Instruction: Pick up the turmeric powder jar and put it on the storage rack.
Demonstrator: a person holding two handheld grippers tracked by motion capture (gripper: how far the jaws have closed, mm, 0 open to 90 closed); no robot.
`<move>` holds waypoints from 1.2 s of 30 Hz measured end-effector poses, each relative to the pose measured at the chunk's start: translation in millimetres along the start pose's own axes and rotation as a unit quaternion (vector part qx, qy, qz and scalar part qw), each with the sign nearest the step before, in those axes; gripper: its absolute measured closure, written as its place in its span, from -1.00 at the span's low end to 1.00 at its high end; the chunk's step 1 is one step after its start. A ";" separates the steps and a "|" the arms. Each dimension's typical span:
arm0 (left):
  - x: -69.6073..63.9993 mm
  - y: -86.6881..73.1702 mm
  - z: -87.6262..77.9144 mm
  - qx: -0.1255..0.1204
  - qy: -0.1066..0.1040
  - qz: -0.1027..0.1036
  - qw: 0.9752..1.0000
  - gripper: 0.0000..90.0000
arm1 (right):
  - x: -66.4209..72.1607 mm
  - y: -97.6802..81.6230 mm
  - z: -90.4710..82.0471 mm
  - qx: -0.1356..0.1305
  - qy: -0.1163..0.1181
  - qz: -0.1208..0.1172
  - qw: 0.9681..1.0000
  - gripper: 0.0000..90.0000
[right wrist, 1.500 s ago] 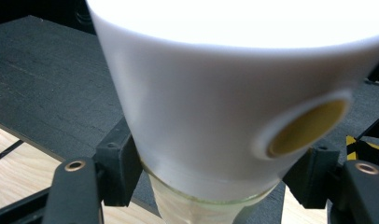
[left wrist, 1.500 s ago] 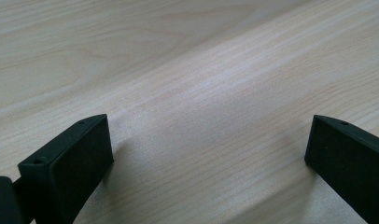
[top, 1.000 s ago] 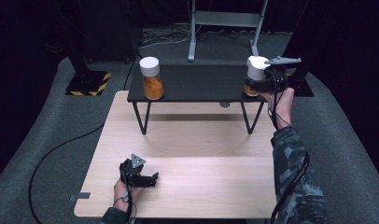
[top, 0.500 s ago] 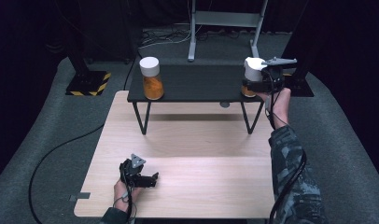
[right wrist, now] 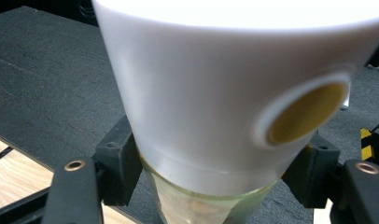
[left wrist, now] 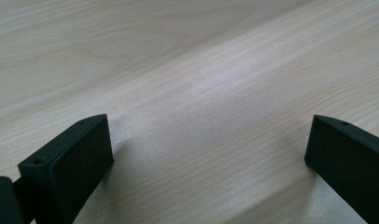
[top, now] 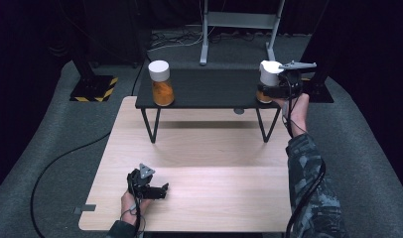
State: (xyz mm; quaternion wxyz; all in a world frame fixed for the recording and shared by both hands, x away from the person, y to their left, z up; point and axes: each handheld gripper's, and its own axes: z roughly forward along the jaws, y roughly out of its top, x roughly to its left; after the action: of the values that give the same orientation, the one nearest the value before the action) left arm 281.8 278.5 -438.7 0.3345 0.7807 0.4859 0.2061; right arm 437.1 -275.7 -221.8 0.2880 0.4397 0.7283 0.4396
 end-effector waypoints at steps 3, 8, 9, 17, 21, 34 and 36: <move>0.0 0.0 0.0 0.000 0.000 0.000 1.000 -1.00 | -1.8 -0.6 0.3 -0.001 0.003 0.003 1.000 -0.35; 0.0 0.0 0.0 0.000 0.000 0.000 1.000 -1.00 | -1.6 0.6 0.3 0.001 0.003 0.002 1.000 -0.35; 0.0 0.0 0.0 0.000 0.000 0.000 1.000 -1.00 | -1.2 1.0 0.2 0.002 0.002 0.001 1.000 -0.35; 0.0 0.0 0.0 0.000 0.000 0.000 1.000 -1.00 | -2.2 -0.2 -5.2 0.008 -0.002 0.009 1.000 -0.74; 0.0 0.0 0.0 0.000 0.000 0.000 1.000 -1.00 | -5.6 -2.6 -10.8 0.017 0.007 0.007 1.000 -0.85; 0.0 -0.1 0.0 0.000 0.000 0.000 1.000 -1.00 | 12.2 -52.2 -36.0 0.034 0.006 -0.014 0.999 -0.94; 0.0 0.0 0.0 0.000 0.000 0.000 1.000 -1.00 | 16.8 -66.1 -38.8 0.037 0.002 -0.014 0.999 -0.95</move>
State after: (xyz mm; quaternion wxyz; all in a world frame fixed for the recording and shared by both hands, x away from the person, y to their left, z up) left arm 281.8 278.5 -438.7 0.3346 0.7807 0.4858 0.2063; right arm 372.7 -290.8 -264.0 0.2760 0.4389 0.7507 0.4095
